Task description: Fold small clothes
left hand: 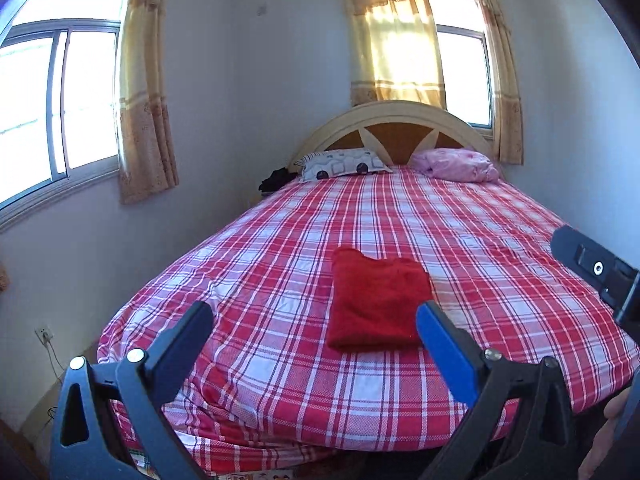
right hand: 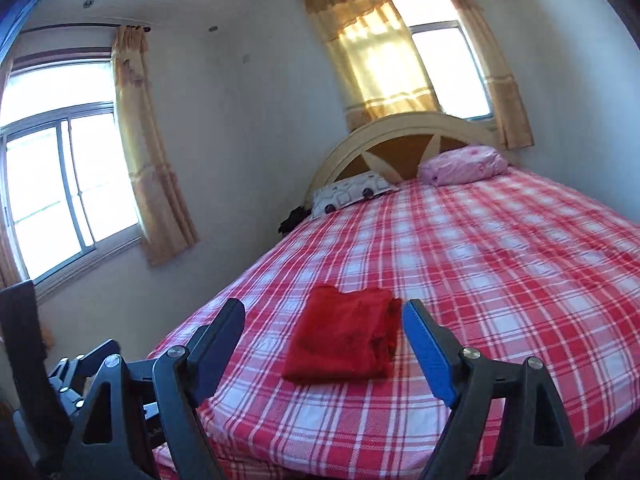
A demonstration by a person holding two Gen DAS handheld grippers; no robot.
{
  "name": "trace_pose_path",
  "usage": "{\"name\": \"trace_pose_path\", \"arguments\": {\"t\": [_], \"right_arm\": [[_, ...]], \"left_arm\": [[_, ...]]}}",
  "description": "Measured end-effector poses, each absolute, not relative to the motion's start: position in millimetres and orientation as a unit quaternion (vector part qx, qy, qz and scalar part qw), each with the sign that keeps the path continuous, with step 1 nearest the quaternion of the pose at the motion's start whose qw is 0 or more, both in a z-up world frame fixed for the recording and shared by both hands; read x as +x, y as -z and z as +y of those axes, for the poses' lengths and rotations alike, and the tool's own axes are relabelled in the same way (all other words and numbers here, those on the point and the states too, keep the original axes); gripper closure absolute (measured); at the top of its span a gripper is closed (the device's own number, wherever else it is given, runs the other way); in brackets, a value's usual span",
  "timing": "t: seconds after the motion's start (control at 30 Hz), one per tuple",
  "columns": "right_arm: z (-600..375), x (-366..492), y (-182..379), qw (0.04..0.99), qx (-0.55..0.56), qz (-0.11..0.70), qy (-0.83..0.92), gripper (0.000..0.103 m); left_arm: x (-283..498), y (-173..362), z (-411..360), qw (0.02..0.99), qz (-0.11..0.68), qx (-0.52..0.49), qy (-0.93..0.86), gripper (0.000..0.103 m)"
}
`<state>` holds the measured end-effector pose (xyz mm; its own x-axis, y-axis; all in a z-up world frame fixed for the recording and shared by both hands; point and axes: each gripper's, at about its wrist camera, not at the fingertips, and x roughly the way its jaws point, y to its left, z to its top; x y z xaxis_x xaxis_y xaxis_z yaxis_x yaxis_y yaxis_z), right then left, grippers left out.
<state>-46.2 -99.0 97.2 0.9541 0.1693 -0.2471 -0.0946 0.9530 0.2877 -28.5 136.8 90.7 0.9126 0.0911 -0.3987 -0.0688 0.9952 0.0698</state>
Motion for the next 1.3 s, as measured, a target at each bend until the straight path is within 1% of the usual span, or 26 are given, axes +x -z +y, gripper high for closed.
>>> {"name": "trace_pose_path", "arguments": {"t": [0.23,0.4,1.3], "right_arm": [[-93.4,-60.3,-104.3,0.989,0.096,0.107,-0.031,0.021],[-91.3,-63.3,-101.1,0.989,0.089,0.111,-0.033,0.021],[-96.8,-64.3,-91.7,0.988,0.090,0.121,-0.010,0.021]], "left_arm": [[-35.4,-92.9,134.0,0.980,0.198,0.011,-0.031,0.000],[-39.7,-93.9,130.2,0.982,0.187,0.018,-0.027,0.000],[-31.3,-87.1,122.7,0.977,0.203,0.039,-0.046,0.000]]}}
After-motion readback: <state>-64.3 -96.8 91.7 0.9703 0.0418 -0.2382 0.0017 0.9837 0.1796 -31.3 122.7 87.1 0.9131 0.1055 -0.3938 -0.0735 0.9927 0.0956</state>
